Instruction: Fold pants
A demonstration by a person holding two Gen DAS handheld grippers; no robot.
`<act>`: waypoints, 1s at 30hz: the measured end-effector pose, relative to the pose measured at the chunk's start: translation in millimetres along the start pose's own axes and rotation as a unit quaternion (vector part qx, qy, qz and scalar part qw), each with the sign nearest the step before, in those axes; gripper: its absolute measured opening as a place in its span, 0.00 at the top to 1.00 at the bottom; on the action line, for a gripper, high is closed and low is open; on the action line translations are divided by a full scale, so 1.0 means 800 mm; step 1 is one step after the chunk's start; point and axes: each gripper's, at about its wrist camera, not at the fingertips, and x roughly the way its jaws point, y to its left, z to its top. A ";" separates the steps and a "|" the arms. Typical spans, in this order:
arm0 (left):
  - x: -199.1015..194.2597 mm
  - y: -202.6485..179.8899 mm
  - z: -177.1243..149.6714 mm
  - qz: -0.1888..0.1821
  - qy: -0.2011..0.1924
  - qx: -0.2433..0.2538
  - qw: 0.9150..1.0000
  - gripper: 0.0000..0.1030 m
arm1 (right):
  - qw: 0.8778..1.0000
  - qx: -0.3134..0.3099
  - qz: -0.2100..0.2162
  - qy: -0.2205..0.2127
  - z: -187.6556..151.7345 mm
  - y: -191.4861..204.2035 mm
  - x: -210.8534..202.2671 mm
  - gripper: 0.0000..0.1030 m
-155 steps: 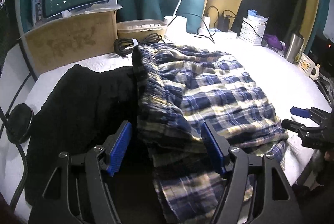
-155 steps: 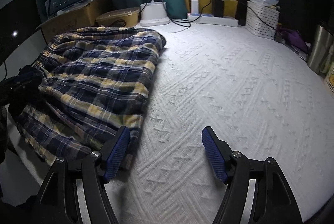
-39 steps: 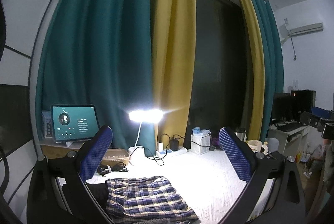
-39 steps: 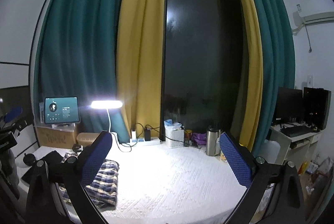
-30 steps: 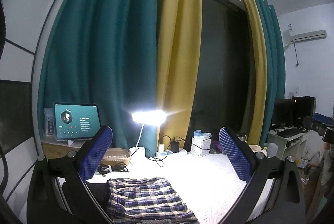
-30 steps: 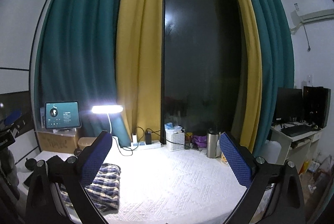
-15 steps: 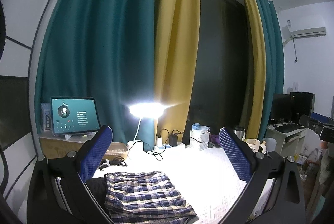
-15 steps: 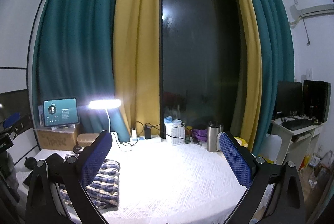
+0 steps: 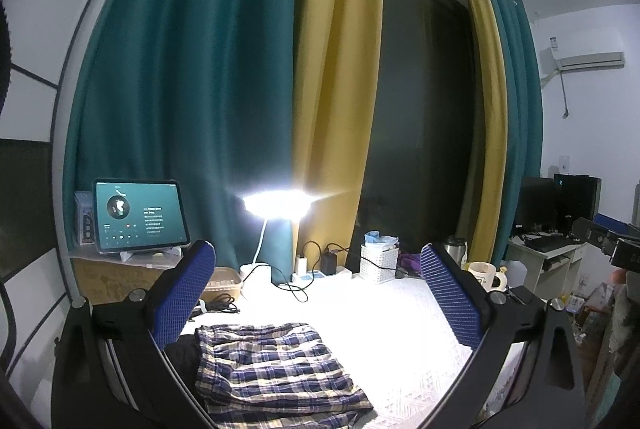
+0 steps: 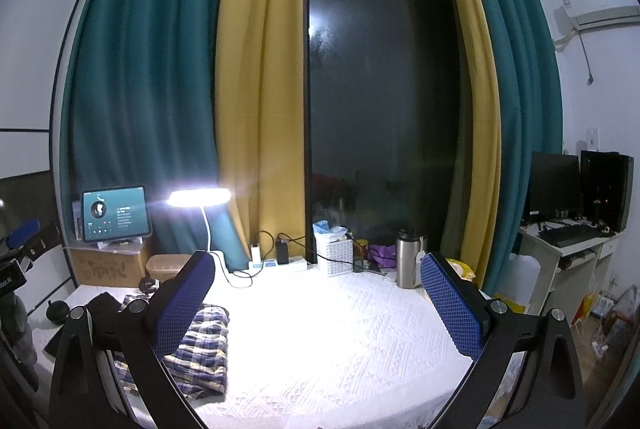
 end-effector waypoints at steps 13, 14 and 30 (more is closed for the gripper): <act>0.001 0.000 -0.001 -0.001 0.002 0.001 1.000 0.01 | 1.000 0.001 -0.001 0.004 -0.006 0.008 0.001 0.00; 0.001 0.000 -0.001 -0.001 0.003 0.001 1.000 0.01 | 1.000 0.001 -0.002 0.005 -0.006 0.008 0.001 0.00; 0.007 0.001 -0.006 -0.005 0.012 0.002 1.000 0.01 | 1.000 0.001 -0.003 0.007 -0.008 0.012 0.001 0.00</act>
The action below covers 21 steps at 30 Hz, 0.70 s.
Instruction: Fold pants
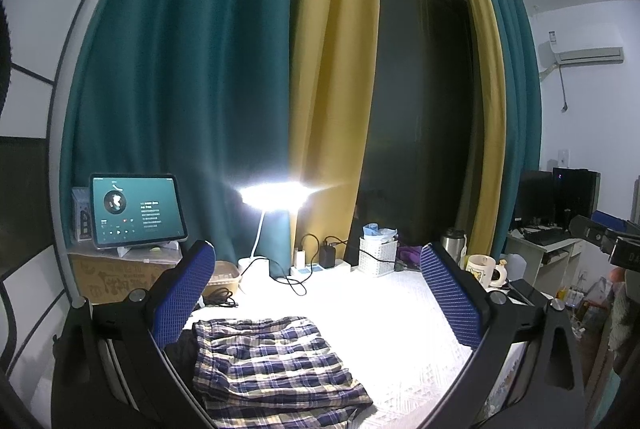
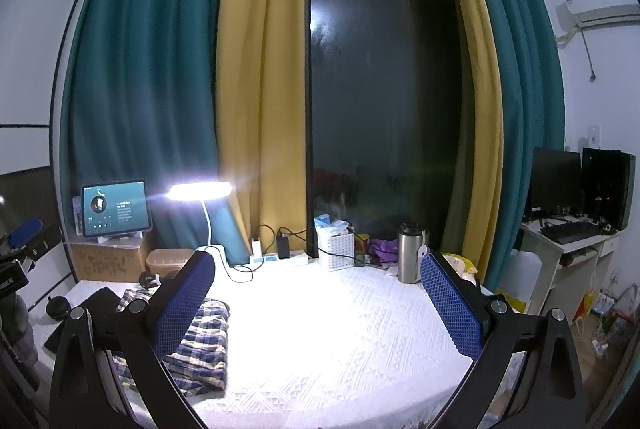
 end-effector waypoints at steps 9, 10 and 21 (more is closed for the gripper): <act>0.000 0.002 -0.002 -0.004 0.003 0.002 1.000 0.01 | 1.000 0.000 -0.001 0.003 -0.004 -0.001 0.002 0.00; 0.000 0.002 -0.002 -0.005 0.004 0.003 1.000 0.01 | 1.000 0.000 -0.001 0.003 -0.004 0.000 0.001 0.00; 0.000 0.003 -0.003 -0.006 0.005 0.002 1.000 0.01 | 1.000 0.000 -0.001 0.004 -0.005 0.000 0.001 0.00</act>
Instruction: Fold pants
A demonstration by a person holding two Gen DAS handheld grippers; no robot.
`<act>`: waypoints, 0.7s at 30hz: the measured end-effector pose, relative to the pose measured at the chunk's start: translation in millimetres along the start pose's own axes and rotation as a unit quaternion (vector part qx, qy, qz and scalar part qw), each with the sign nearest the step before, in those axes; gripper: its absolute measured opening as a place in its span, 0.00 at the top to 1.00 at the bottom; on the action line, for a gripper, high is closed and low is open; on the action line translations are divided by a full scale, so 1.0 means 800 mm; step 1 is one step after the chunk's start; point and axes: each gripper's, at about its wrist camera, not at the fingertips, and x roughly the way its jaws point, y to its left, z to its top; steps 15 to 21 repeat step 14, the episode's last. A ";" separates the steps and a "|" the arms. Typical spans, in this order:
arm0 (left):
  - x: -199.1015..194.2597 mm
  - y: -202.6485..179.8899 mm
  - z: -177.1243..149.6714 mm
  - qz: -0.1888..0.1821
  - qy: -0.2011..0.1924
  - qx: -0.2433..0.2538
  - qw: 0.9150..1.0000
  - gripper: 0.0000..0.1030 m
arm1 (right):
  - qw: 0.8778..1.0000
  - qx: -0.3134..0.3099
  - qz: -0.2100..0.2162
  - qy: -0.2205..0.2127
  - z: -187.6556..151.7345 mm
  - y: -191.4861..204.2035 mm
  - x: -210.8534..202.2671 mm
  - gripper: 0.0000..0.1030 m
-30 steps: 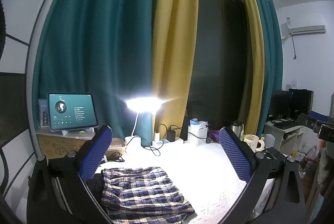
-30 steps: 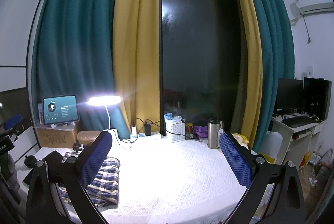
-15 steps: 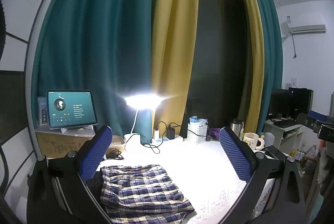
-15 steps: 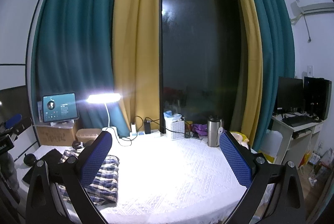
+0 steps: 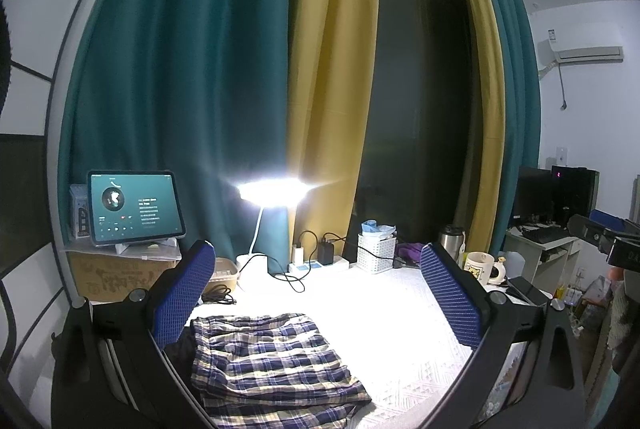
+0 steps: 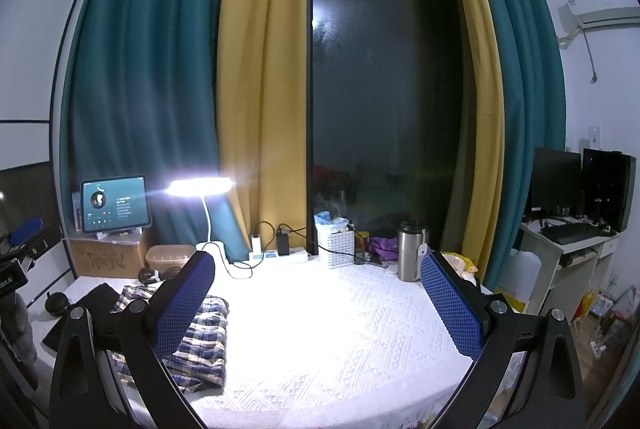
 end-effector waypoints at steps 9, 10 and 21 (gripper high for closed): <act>-0.003 -0.003 0.002 -0.003 0.005 0.001 1.000 0.01 | 1.000 0.000 0.001 0.000 -0.001 -0.002 0.001 0.00; -0.002 -0.004 0.003 -0.003 0.005 0.001 1.000 0.01 | 1.000 0.000 0.001 0.001 -0.001 -0.002 0.001 0.00; -0.003 -0.003 0.003 -0.003 0.005 0.001 1.000 0.01 | 1.000 0.000 0.000 0.002 -0.003 -0.003 0.002 0.00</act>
